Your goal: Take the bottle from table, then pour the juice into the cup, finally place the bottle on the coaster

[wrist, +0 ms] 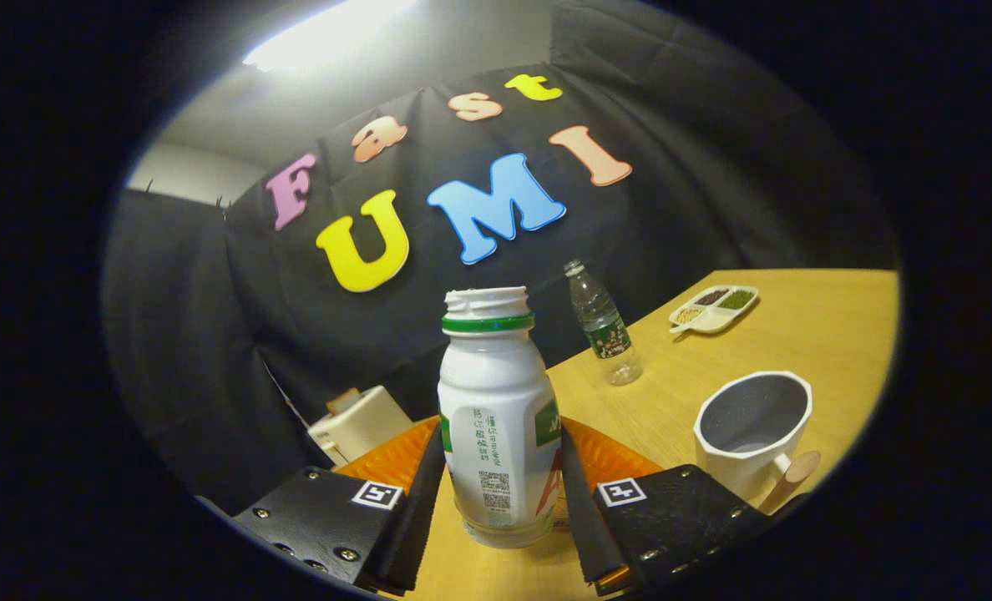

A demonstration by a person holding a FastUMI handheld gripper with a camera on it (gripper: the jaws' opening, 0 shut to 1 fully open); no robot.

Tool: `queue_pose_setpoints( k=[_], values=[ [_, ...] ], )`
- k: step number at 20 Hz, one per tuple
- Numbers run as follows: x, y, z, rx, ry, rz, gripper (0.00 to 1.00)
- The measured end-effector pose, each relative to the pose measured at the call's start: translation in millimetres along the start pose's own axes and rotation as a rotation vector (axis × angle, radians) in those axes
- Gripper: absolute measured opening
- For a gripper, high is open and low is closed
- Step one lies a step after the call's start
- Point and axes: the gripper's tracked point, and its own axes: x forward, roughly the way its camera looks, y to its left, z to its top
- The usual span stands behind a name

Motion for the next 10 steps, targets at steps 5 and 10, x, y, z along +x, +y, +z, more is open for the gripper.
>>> queue_pose_setpoints(
  k=[5,10],
  values=[
    [23.2,5.6,-5.5,-0.22,-0.019,-0.029,0.7],
    [42.1,-8.8,-14.9,-0.331,0.019,-0.067,0.7]
  ],
)
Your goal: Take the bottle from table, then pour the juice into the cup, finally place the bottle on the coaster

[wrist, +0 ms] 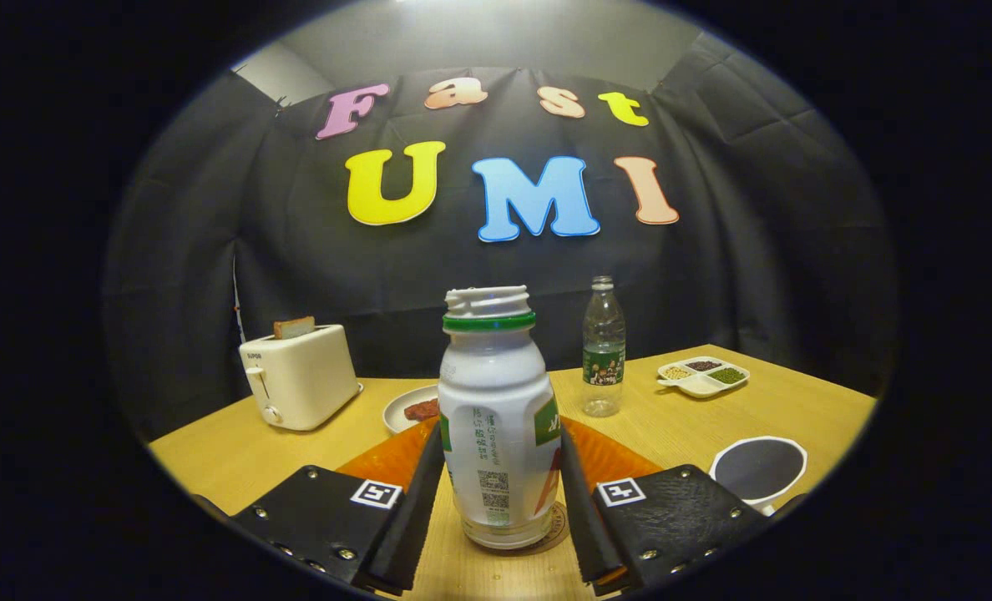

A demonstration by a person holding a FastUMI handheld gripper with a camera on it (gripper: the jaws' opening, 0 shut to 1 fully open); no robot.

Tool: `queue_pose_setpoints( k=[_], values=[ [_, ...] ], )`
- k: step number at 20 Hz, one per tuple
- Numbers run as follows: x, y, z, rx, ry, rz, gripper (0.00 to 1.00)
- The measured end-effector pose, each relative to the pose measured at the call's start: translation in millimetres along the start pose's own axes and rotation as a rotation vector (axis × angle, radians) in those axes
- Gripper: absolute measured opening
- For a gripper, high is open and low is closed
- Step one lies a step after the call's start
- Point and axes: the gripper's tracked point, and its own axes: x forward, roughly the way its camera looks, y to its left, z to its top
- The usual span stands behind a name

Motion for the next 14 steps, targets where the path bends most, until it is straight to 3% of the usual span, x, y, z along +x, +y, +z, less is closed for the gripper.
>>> queue_pose_setpoints(
  k=[14],
  values=[
    [10.5,-8.0,-12.2,-0.022,0.027,-0.004,0.73]
  ],
)
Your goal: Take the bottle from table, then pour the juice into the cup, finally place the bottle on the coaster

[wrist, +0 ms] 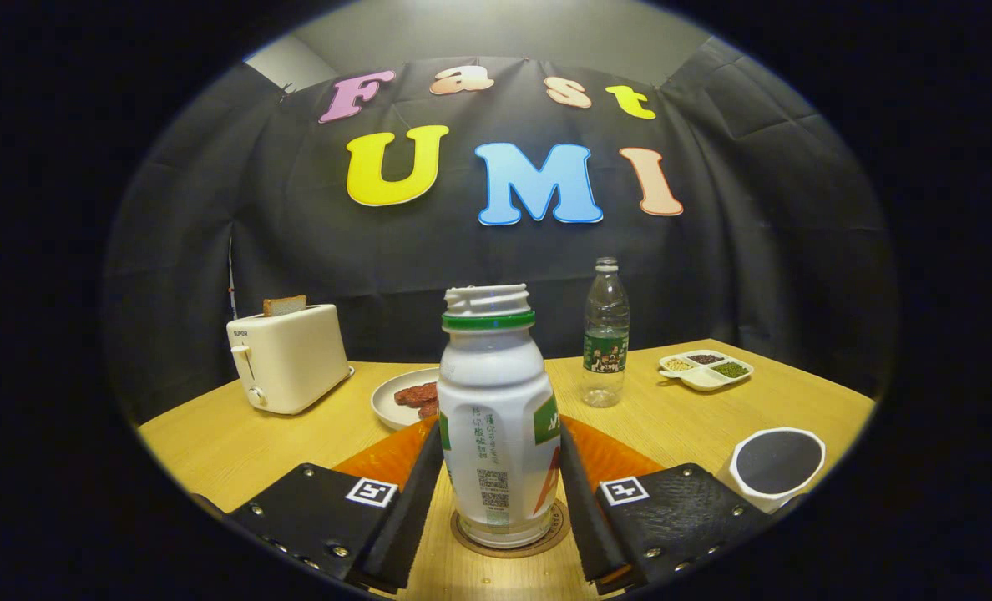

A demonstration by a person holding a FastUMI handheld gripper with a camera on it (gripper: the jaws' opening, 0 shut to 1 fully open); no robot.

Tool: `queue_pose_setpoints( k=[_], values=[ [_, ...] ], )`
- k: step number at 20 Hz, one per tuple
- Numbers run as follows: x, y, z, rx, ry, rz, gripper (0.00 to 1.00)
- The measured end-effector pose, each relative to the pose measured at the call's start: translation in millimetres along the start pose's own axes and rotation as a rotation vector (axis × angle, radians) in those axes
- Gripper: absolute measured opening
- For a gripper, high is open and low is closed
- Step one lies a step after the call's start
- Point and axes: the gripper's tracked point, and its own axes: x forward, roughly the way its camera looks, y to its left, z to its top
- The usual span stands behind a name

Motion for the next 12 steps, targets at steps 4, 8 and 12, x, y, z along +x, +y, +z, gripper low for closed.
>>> queue_pose_setpoints(
  k=[4,8,12],
  values=[
    [-10.6,3.8,19.1,0.003,-0.05,0.009,0.93],
    [-24.6,0.0,54.3,0.058,-0.115,0.026,0.96],
    [-41.1,1.7,99.3,0.059,-0.203,0.038,0.96]
  ],
)
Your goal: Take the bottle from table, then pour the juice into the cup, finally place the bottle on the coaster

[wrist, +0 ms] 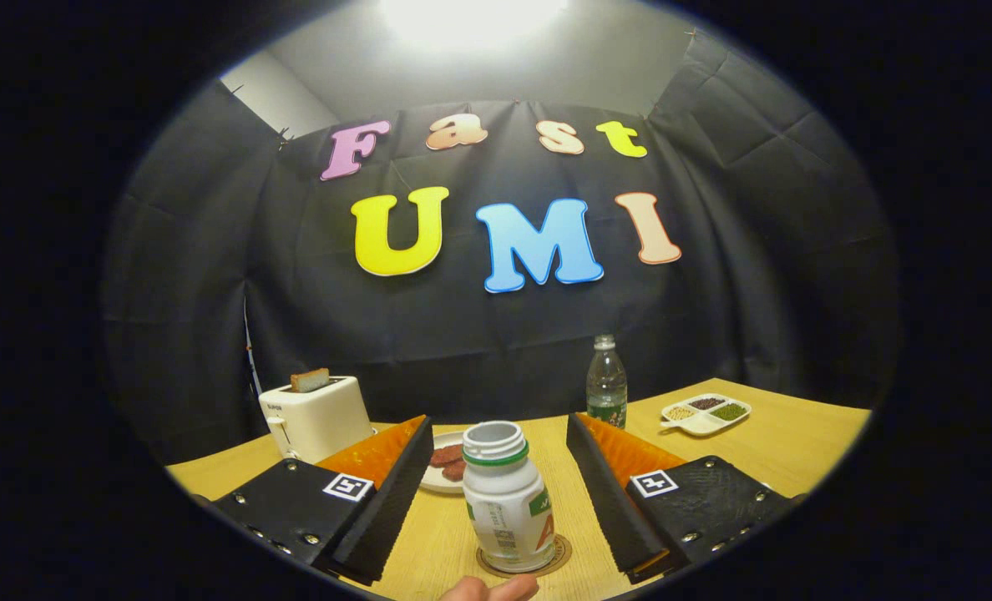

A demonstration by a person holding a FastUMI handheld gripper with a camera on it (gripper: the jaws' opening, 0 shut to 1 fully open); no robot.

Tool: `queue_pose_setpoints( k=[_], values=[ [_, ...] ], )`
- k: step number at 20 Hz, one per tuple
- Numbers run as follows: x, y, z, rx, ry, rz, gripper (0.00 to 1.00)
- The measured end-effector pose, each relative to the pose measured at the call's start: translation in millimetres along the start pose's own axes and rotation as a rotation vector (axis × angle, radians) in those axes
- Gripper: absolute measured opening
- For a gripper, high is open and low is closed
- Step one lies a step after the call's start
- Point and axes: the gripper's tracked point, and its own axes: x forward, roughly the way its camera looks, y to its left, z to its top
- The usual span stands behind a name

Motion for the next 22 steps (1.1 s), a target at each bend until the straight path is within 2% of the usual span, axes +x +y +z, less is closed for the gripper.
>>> queue_pose_setpoints(
  k=[6,15,18,22],
  values=[
    [-10.1,4.7,48.8,0.02,-0.081,0.008,0.96],
    [-26.6,-3.8,65.8,-0.001,-0.11,0.049,0.97],
    [-36.7,-43.2,73.0,-0.081,-0.105,0.012,0.97],
    [-48.5,-131.6,88.8,-0.21,-0.129,-0.118,0.97]
  ],
)
